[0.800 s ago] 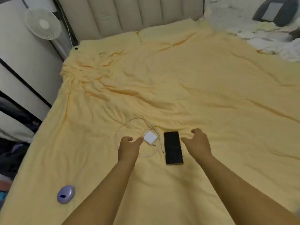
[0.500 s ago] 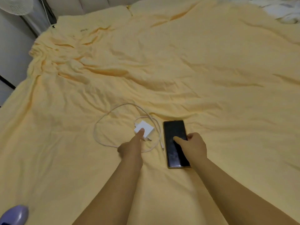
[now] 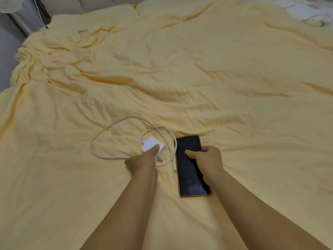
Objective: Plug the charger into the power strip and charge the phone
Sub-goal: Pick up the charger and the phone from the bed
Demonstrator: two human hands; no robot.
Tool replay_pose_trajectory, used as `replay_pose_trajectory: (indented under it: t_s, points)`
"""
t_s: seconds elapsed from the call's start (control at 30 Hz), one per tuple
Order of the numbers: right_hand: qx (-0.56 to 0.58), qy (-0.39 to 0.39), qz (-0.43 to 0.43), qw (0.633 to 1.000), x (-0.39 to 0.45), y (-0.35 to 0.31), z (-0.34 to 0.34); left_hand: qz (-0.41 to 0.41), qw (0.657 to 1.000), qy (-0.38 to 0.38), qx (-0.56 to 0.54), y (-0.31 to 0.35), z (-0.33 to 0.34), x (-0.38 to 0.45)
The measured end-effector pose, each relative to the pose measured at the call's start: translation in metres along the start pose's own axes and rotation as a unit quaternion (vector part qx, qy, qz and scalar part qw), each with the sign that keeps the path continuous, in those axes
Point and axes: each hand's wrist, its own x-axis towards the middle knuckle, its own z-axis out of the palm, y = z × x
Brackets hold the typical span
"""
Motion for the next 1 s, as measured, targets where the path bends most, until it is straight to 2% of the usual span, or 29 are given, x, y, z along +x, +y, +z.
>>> replay_pose_trajectory:
  t_s: [0.1, 0.23, 0.4, 0.53, 0.63, 0.87, 1.0]
  points:
    - [0.007, -0.018, 0.019, 1.000, -0.004, -0.006, -0.006, -0.023, 0.999, -0.032, -0.030, 0.002, 0.001, 0.010]
    - [0.020, -0.029, 0.039, 0.999, -0.008, -0.010, -0.014, -0.046, 0.992, -0.115, -0.013, 0.004, 0.021, 0.009]
    - [0.045, -0.033, 0.072, 0.996, -0.009, -0.013, -0.023, -0.045, 0.996, -0.073, -0.032, 0.010, 0.037, 0.009]
    - [0.059, -0.001, 0.080, 0.995, -0.014, -0.021, -0.026, -0.055, 0.995, -0.052, -0.066, 0.010, 0.024, 0.000]
    - [0.061, 0.008, 0.070, 0.996, -0.026, -0.037, -0.024, -0.061, 0.991, -0.062, -0.101, 0.025, 0.009, -0.011]
    - [0.080, -0.033, -0.006, 0.996, -0.085, -0.144, -0.003, 0.060, 0.985, -0.083, -0.135, 0.134, -0.055, -0.074]
    - [0.012, -0.055, -0.074, 0.996, -0.150, -0.222, 0.014, 0.138, 0.983, -0.074, -0.098, 0.202, -0.119, -0.143]
